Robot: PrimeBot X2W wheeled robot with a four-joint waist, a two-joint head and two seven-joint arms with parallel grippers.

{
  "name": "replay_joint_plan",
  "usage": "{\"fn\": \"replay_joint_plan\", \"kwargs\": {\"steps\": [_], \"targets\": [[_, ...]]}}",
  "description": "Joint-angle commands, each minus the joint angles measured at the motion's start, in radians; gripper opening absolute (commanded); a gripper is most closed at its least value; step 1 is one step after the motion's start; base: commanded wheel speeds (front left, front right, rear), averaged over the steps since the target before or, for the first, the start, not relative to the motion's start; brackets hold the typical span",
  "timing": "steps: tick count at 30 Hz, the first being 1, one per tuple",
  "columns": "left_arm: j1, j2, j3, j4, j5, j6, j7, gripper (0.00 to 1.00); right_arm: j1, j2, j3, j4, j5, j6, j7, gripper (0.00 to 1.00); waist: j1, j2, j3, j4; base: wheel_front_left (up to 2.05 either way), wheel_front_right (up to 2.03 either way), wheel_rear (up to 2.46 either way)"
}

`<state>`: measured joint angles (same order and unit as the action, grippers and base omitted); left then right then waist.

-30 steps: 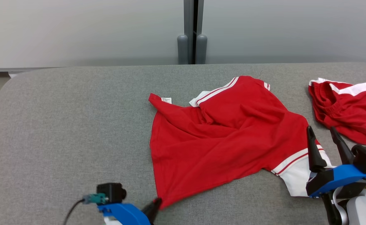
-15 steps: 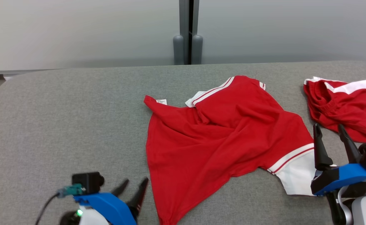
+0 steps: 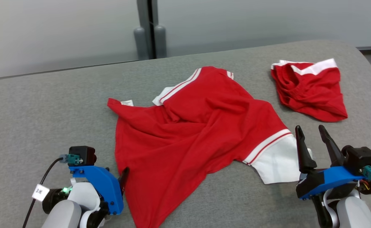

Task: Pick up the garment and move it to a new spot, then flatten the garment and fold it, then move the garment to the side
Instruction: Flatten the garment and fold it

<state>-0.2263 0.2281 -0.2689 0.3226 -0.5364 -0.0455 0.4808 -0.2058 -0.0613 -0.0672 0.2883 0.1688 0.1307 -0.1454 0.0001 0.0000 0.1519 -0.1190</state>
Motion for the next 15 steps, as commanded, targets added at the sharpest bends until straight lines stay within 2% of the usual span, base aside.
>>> {"fn": "replay_joint_plan", "kwargs": {"steps": [1,9,10,11,12,13,15], "targets": [[-0.024,0.004,-0.006,0.028,0.005,-0.005,0.010,1.00,-0.013,0.000,0.002,0.005,0.006,0.000,-0.008,1.00,-0.0001,0.0000,-0.003,-0.014,0.00,0.00,0.00],[-0.083,-0.016,-0.035,0.168,-0.047,-0.058,0.026,1.00,-0.032,0.002,0.016,0.030,0.012,0.000,-0.018,1.00,-0.0001,0.0000,0.003,-0.045,0.00,0.00,0.00],[-0.086,-0.022,-0.041,0.176,-0.055,-0.063,0.026,0.81,-0.033,0.002,0.016,0.033,0.011,0.000,-0.019,1.00,-0.0001,0.0000,0.002,-0.046,0.00,0.00,0.00],[-0.091,-0.025,-0.046,0.180,-0.062,-0.069,0.020,0.32,-0.034,0.001,0.016,0.037,0.011,0.000,-0.020,1.00,-0.0001,0.0000,0.001,-0.045,0.00,0.00,0.00],[-0.097,-0.027,-0.047,0.184,-0.068,-0.071,0.012,0.04,-0.036,0.000,0.015,0.040,0.011,0.000,-0.021,1.00,-0.0001,0.0000,0.000,-0.044,0.00,0.00,0.00],[-0.102,-0.024,-0.052,0.189,-0.068,-0.072,0.010,0.00,-0.037,0.000,0.016,0.042,0.011,0.000,-0.021,1.00,-0.0001,0.0000,-0.001,-0.043,0.00,0.00,0.00],[-0.115,-0.006,-0.046,0.201,-0.070,-0.075,-0.003,0.00,-0.037,0.000,0.020,0.044,0.010,0.000,-0.019,1.00,-0.0001,0.0000,-0.002,-0.039,0.00,0.00,0.00]]}}
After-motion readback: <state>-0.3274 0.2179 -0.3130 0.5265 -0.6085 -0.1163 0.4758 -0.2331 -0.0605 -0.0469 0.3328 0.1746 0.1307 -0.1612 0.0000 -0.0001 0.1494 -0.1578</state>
